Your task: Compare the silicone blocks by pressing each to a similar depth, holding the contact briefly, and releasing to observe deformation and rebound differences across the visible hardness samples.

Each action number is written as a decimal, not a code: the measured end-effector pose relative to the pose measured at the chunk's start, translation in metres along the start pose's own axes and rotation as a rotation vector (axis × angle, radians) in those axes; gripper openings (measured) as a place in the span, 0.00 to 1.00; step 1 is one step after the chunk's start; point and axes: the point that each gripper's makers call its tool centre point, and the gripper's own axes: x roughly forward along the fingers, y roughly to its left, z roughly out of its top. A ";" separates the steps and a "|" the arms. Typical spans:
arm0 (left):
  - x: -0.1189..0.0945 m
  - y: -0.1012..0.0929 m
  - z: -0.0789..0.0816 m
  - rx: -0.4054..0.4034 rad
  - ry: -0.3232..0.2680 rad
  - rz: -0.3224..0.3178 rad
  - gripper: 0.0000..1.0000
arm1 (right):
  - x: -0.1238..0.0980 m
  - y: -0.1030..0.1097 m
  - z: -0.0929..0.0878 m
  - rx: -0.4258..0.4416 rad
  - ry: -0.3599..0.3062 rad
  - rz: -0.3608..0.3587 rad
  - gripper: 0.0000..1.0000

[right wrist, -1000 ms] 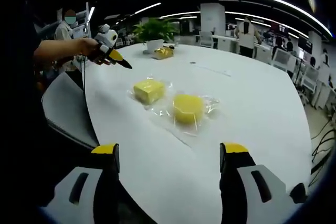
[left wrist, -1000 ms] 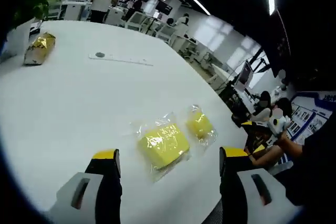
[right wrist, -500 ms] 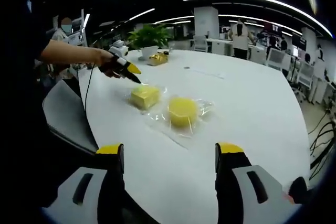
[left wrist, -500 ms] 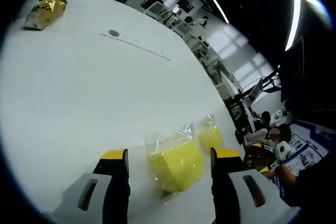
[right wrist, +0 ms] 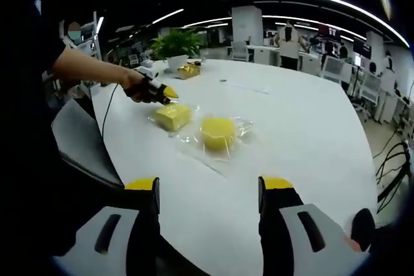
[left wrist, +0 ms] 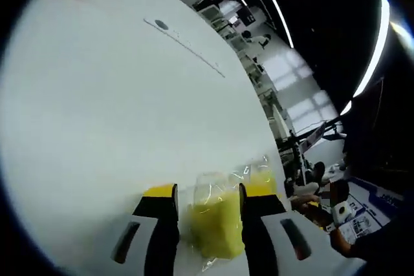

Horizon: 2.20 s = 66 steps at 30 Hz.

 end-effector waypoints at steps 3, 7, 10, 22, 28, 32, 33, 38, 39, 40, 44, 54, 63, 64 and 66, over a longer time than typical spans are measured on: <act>0.000 0.003 0.001 0.029 -0.024 0.008 0.21 | 0.001 0.001 0.003 -0.007 -0.002 0.002 0.55; 0.003 0.001 0.000 -0.064 -0.051 -0.026 0.18 | 0.003 0.001 0.003 -0.007 0.003 0.003 0.54; 0.003 0.003 0.001 -0.064 -0.066 -0.031 0.17 | 0.004 0.001 0.003 -0.014 0.009 0.010 0.53; 0.004 -0.004 0.007 -0.041 -0.110 -0.065 0.00 | 0.004 -0.004 0.004 -0.036 0.009 -0.012 0.57; 0.002 -0.007 0.007 0.011 -0.111 -0.069 0.00 | 0.005 -0.003 0.001 -0.039 0.018 -0.010 0.57; -0.004 -0.015 0.009 0.073 -0.125 -0.069 0.00 | 0.005 -0.002 0.001 -0.038 0.018 -0.013 0.56; -0.005 -0.016 0.010 0.082 -0.126 -0.071 0.00 | 0.005 -0.002 0.001 -0.039 0.019 -0.012 0.56; -0.016 -0.045 0.009 0.259 -0.132 -0.130 0.00 | 0.005 -0.002 0.001 -0.040 0.018 -0.012 0.56; -0.019 -0.055 0.008 0.287 -0.149 -0.149 0.00 | 0.004 -0.003 0.001 -0.037 0.017 -0.010 0.56; -0.022 -0.064 0.005 0.316 -0.148 -0.174 0.00 | 0.005 -0.003 0.002 -0.036 0.017 -0.010 0.55; -0.037 -0.099 -0.007 0.495 -0.139 -0.227 0.00 | 0.007 -0.004 0.007 -0.043 0.010 -0.006 0.55; -0.071 -0.148 -0.026 0.821 -0.105 -0.251 0.00 | 0.020 0.003 0.023 -0.067 -0.013 0.043 0.55; -0.089 -0.202 -0.027 0.899 -0.120 -0.357 0.00 | 0.026 0.017 0.036 -0.099 -0.021 0.098 0.55; -0.090 -0.208 -0.029 0.916 -0.115 -0.368 0.00 | 0.027 0.019 0.037 -0.105 -0.021 0.105 0.56; -0.090 -0.219 -0.031 0.948 -0.097 -0.377 0.00 | 0.028 0.024 0.039 -0.116 -0.018 0.123 0.56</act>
